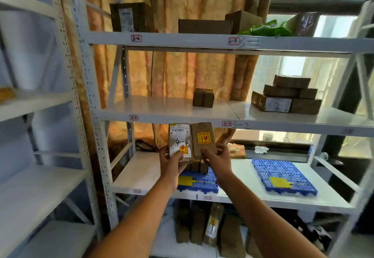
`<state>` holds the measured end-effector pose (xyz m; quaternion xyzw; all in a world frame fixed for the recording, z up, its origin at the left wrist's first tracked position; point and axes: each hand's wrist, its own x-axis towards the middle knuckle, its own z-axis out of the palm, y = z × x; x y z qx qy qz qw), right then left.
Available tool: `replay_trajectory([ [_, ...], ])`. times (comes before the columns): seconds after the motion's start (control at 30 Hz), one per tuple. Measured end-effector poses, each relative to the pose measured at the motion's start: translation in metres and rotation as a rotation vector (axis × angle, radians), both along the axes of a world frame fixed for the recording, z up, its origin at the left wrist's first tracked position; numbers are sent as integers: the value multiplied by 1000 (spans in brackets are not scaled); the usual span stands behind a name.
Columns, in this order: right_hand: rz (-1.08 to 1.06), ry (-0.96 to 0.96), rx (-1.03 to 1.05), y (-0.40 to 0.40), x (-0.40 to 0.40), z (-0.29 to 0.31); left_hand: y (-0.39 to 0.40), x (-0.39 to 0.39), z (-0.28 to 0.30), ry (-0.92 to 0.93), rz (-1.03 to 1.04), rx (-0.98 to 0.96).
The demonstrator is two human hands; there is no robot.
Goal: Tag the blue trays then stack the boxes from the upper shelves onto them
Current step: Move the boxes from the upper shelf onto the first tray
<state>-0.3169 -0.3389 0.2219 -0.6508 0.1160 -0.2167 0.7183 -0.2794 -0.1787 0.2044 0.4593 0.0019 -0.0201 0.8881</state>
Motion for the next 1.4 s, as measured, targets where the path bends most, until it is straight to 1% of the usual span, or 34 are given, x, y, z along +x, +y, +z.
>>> replay_trajectory([
  [0.13,18,87,52,4,9,-27,11,14,-21,54,-50,137],
  [0.23,52,166,85,4,17,-54,26,28,-47,96,-98,182],
  [0.33,81,273,157,10,28,-88,39,42,-90,213,-140,172],
  [0.43,68,322,245,14,32,-122,44,54,-133,294,-201,215],
  [0.53,31,364,247,4,33,-154,35,64,-164,378,-232,214],
  [0.67,-51,420,213,-33,53,-178,11,91,-185,481,-185,170],
  [0.77,-170,443,114,-75,87,-187,-11,122,-191,469,-189,181],
  [0.87,-273,459,-1,-122,136,-192,-39,161,-190,402,-142,237],
  [0.93,-305,476,-75,-145,166,-195,-52,185,-188,348,-104,263],
  [1.03,-282,524,-228,-172,209,-204,-73,224,-186,314,-35,297],
  [1.13,-223,571,-371,-187,247,-209,-81,249,-185,295,-3,290],
  [1.2,-194,598,-426,-189,268,-210,-79,262,-185,297,19,292],
  [1.3,-161,628,-578,-183,291,-214,-69,278,-188,308,53,277],
  [1.33,-159,634,-612,-180,297,-215,-65,282,-188,319,65,273],
  [1.4,-149,628,-613,-177,305,-218,-57,287,-190,336,87,258],
])
